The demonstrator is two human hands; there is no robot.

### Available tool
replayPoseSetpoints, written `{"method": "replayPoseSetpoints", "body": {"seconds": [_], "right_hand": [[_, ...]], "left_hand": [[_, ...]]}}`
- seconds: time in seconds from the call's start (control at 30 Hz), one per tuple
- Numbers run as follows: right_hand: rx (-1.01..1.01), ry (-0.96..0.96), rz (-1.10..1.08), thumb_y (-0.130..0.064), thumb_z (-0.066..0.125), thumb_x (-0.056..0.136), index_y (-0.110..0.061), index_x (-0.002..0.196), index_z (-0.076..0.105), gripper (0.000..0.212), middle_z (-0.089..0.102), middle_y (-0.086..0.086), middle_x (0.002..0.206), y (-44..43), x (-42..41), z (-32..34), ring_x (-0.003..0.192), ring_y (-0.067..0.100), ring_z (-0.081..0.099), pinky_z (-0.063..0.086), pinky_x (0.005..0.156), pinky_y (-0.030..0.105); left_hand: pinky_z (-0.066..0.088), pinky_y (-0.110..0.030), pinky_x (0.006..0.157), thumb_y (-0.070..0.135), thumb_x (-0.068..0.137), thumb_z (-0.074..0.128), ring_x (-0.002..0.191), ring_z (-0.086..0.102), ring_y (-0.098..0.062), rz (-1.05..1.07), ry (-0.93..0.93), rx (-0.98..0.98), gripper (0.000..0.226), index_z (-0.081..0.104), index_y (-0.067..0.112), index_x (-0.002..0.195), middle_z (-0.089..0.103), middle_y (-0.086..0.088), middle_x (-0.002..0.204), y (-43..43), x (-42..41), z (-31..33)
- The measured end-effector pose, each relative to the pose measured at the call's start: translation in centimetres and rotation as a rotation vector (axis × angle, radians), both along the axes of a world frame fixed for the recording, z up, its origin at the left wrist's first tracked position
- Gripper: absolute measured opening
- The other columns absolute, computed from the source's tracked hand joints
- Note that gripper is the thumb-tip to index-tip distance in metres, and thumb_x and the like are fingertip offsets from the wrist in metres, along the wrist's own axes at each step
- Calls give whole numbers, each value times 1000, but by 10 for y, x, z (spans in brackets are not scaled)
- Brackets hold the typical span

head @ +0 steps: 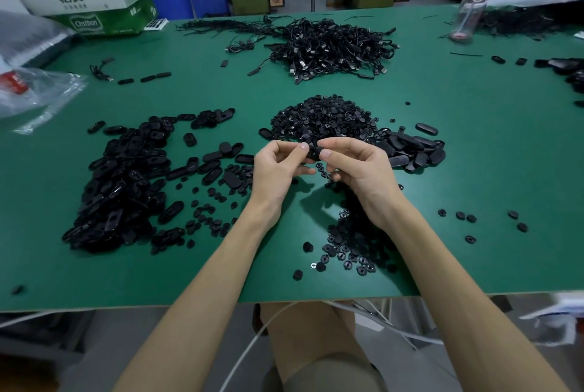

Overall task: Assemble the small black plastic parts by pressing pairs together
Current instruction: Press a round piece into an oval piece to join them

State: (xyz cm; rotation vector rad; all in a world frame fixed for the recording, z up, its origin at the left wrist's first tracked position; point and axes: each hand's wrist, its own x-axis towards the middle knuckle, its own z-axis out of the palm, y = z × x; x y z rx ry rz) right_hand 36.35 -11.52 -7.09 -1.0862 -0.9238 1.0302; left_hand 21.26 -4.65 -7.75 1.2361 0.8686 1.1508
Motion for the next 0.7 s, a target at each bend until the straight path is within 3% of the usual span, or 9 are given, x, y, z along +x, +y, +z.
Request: {"method": "replayPoseSetpoints", "body": {"seconds": [0.4, 0.7], "right_hand": [[-12, 28, -30, -10, 76, 91, -11, 108, 78, 17, 75, 5, 92, -1, 0, 1, 73, 11, 62, 49, 66, 23], [-30, 64, -128, -9, 75, 92, -5, 107, 71, 16, 79, 10, 103, -3, 1, 5, 80, 15, 69, 53, 70, 25]], "left_hand": [[61, -31, 71, 8, 96, 71, 82, 76, -23, 2, -9, -12, 17, 67, -6, 103, 75, -17, 94, -1, 0, 2], [63, -35, 79, 10, 99, 68, 90, 77, -28, -10, -39, -16, 13, 65, -1, 103, 79, -13, 94, -3, 0, 3]]}}
